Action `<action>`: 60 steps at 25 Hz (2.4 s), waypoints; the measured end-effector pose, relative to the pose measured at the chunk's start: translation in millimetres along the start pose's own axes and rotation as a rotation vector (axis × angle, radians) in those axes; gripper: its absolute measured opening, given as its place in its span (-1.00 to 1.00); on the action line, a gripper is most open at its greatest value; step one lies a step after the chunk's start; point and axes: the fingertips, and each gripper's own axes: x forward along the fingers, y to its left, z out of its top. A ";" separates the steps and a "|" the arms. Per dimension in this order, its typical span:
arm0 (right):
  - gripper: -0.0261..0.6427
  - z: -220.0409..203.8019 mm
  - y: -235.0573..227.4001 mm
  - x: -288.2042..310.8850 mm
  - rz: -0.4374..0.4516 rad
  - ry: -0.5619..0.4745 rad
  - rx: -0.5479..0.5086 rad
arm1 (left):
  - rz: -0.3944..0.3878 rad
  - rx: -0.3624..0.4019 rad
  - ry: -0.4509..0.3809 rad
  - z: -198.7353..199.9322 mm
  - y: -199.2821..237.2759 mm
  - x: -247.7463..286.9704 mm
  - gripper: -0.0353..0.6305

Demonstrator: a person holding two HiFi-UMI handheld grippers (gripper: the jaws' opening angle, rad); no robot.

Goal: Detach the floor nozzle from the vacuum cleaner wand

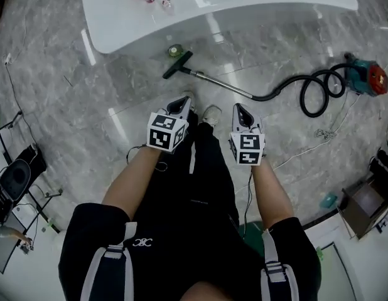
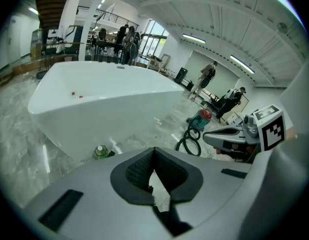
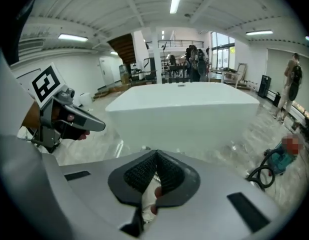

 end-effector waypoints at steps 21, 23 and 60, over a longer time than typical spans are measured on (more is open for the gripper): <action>-0.90 -295.6 -17.5 433.7 0.063 0.289 -0.427 | 0.047 -0.017 0.122 -158.0 230.1 295.9 -0.89; -0.65 -333.7 -20.2 469.7 0.100 0.367 -0.515 | 0.023 0.006 0.151 -175.8 236.1 310.5 -0.89; -0.41 -245.8 -0.9 369.2 0.413 0.379 -0.627 | -0.092 -0.877 -0.116 -123.3 226.5 311.8 0.06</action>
